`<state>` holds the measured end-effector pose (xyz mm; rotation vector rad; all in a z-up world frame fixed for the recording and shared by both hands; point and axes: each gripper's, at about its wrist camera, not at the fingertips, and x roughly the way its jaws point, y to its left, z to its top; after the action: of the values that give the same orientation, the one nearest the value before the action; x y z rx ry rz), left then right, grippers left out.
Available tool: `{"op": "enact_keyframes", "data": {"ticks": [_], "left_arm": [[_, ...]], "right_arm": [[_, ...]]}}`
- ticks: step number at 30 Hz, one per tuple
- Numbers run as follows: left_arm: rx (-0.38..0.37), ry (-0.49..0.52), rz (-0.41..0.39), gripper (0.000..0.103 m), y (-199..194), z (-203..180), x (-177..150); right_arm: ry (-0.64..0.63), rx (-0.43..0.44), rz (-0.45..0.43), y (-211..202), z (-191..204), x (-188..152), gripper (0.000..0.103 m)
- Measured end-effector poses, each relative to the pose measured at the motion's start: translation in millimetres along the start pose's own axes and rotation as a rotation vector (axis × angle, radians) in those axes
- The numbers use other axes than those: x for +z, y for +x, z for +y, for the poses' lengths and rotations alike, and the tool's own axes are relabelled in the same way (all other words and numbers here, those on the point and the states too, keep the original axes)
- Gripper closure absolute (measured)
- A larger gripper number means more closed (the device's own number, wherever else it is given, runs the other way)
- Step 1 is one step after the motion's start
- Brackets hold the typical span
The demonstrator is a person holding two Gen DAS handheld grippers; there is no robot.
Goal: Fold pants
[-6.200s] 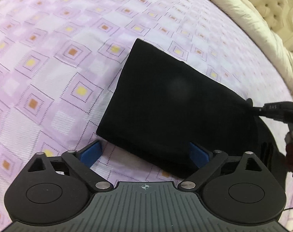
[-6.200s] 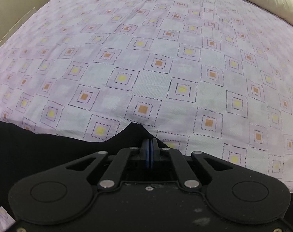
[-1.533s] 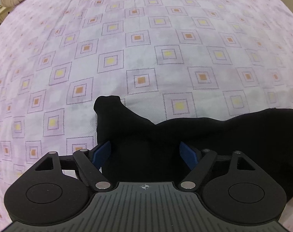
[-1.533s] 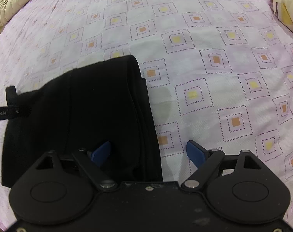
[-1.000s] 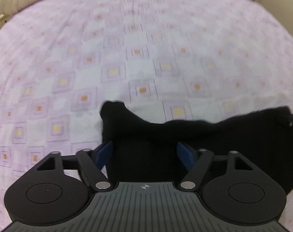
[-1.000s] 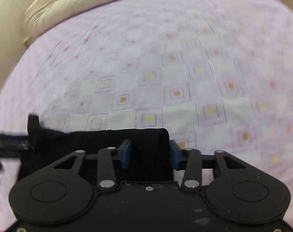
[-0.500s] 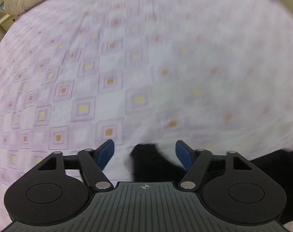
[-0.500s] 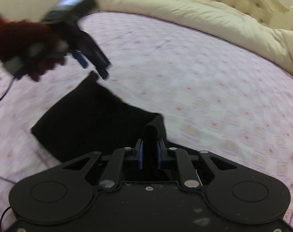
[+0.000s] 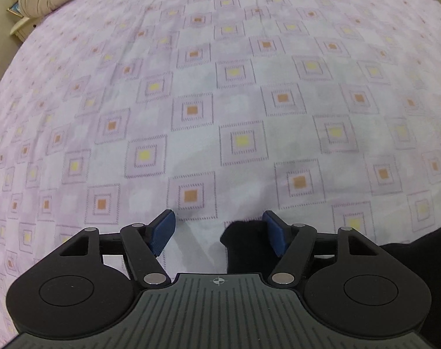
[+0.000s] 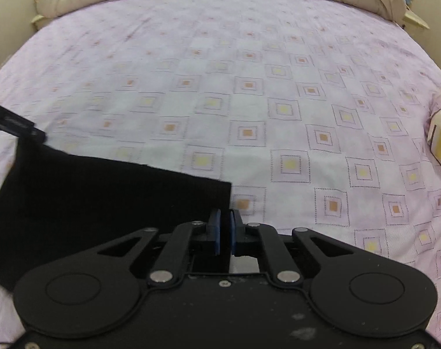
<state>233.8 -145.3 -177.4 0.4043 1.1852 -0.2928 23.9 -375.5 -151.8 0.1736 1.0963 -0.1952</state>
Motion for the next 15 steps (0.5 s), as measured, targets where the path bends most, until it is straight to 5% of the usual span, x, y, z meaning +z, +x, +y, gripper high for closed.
{"op": "enact_keyframes", "data": {"ticks": [8, 15], "left_arm": [[-0.013, 0.017, -0.216, 0.037, -85, -5, -75], [-0.065, 0.025, -0.139, 0.037, -110, -12, -165]], "right_arm": [[0.041, -0.011, -0.048, -31, 14, -7, 0.075], [0.034, 0.054, -0.026, -55, 35, -42, 0.074]]}}
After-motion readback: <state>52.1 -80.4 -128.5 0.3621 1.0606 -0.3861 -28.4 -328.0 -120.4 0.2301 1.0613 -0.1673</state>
